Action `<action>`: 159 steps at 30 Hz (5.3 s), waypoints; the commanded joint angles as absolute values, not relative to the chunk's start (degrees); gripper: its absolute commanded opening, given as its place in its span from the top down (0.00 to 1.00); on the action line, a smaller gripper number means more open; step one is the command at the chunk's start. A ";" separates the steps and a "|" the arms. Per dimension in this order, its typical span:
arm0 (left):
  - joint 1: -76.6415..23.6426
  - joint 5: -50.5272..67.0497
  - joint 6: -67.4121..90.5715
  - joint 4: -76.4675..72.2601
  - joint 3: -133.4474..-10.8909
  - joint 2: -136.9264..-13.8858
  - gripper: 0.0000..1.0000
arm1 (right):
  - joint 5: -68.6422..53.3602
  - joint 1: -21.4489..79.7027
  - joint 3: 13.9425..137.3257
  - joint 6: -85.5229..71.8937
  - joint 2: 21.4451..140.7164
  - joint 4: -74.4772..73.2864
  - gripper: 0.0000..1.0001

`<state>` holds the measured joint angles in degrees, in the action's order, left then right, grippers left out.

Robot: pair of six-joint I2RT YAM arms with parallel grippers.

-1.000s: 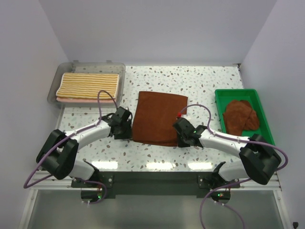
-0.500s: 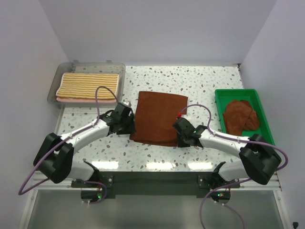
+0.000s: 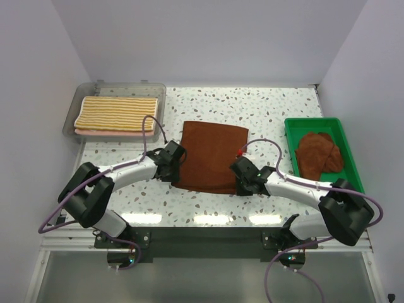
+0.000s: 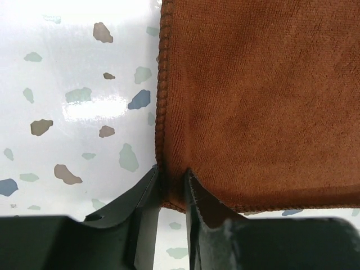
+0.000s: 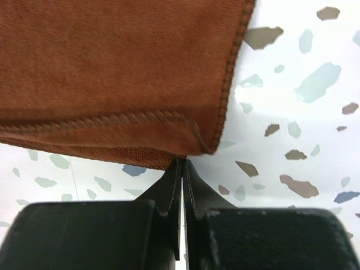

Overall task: Fold and stack the towels
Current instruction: Fold the towel

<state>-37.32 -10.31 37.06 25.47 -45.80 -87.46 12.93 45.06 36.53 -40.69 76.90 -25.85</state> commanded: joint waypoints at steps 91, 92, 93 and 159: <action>-37.53 -5.01 35.68 29.71 -43.42 -78.75 0.52 | 5.19 44.47 31.64 -35.95 77.17 -23.47 0.80; -37.53 -4.92 35.51 29.53 -43.24 -79.53 0.55 | 5.10 44.39 31.64 -35.86 77.17 -23.64 0.80; -37.53 -4.92 35.42 29.62 -42.89 -79.89 0.59 | 5.10 44.38 31.55 -36.03 76.99 -23.73 0.80; -38.15 -10.02 31.57 33.33 -59.14 -78.03 0.39 | 5.36 32.03 53.25 -27.70 70.13 -40.81 0.57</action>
<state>-39.31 -7.86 36.32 38.96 -54.83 -74.26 3.27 37.01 48.97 -33.54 68.53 -45.04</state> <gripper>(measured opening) 0.621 0.438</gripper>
